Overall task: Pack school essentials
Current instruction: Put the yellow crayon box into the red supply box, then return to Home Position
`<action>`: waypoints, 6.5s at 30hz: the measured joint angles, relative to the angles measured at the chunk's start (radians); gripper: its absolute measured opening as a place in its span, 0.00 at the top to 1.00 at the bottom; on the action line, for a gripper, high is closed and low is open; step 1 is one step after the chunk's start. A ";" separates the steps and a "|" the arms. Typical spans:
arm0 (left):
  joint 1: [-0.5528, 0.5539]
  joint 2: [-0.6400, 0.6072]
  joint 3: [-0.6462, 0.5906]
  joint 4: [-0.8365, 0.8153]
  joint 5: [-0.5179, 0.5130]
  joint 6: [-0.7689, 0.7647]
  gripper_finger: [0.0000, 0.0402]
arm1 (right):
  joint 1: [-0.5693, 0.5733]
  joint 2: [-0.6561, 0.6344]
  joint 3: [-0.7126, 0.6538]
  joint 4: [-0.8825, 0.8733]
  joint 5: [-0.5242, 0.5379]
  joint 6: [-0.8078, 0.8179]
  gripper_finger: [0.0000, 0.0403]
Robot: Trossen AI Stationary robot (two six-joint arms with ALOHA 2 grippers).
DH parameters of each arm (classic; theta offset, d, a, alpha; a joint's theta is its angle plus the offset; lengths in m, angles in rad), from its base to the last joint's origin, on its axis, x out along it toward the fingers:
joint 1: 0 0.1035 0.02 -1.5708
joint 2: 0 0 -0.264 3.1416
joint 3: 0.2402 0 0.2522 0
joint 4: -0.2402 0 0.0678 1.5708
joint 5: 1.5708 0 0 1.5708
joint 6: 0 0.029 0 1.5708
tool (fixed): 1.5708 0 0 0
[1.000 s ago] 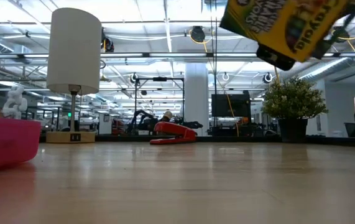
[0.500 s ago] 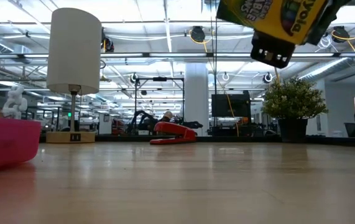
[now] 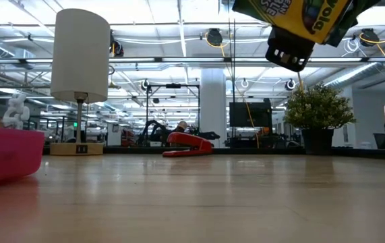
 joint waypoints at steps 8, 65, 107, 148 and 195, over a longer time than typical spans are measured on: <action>-0.004 -0.018 0.000 -0.050 -0.003 -0.066 0.77 | -0.001 0.001 0.000 0.022 0.036 -0.030 0.16; -0.153 -0.256 -0.003 -1.044 0.652 -0.957 0.78 | 0.263 -0.254 -0.343 0.278 0.821 -0.553 0.02; -0.090 -0.257 -0.357 -0.590 0.721 -1.079 0.45 | 0.296 -0.254 -0.343 0.227 0.815 -0.500 0.02; -0.212 -0.392 -0.041 -0.952 -0.364 -0.614 0.69 | 0.296 -0.272 -0.322 0.220 0.915 -0.719 0.18; 0.157 -0.781 -0.838 0.158 -0.234 -0.343 0.96 | 0.251 -0.722 -0.456 0.072 0.969 -1.108 1.00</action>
